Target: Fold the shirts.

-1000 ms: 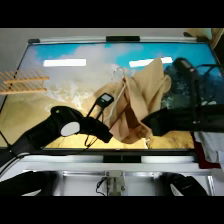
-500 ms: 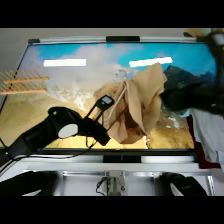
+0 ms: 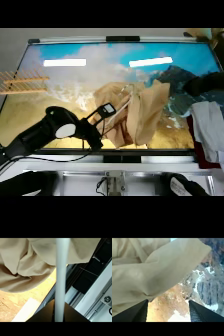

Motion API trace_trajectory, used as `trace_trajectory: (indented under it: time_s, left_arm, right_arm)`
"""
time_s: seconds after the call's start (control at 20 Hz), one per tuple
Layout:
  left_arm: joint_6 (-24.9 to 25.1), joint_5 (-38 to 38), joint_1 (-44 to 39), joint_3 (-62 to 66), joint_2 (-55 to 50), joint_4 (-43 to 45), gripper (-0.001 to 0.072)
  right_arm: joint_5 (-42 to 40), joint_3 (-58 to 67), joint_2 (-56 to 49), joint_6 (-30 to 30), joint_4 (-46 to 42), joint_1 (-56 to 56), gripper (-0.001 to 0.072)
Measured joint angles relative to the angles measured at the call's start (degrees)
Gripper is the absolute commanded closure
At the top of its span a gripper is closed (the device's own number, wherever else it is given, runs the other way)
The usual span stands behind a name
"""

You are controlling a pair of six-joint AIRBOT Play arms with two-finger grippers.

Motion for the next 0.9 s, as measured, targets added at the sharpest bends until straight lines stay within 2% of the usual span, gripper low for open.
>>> trace_trajectory:
  time_s: [0.05,0.15,0.25,0.35,0.55,0.9]
  left_arm:
    - [0.5,-0.02,0.66,0.0,0.0,0.02,0.0657]
    - [2.21,-0.44,1.86,0.0,0.0,0.13,0.0657]
    - [5.31,-0.87,2.6,0.0,0.0,0.2,0.0657]
    - [8.02,-1.22,2.91,-0.02,0.0,0.17,0.0657]
    - [11.15,-1.55,3.26,-0.02,0.0,0.26,0.0657]
    - [13.31,-1.68,3.34,-0.02,0.02,0.44,0.0659]
  right_arm:
    - [1.49,0.02,-1.38,-9.07,0.66,0.24,0.0104]
    - [2.45,0.17,-2.84,-21.62,0.5,1.38,0.0104]
    - [1.99,0.17,-3.8,-31.58,-1.6,3.08,0.0104]
    - [0.76,0.2,-4.28,-38.42,-3.13,4.61,0.0104]
    - [-0.61,0.2,-5.25,-45.77,-4.57,7.21,0.0104]
    - [0.11,0.2,-7.67,-49.07,-4.22,8.24,0.0104]
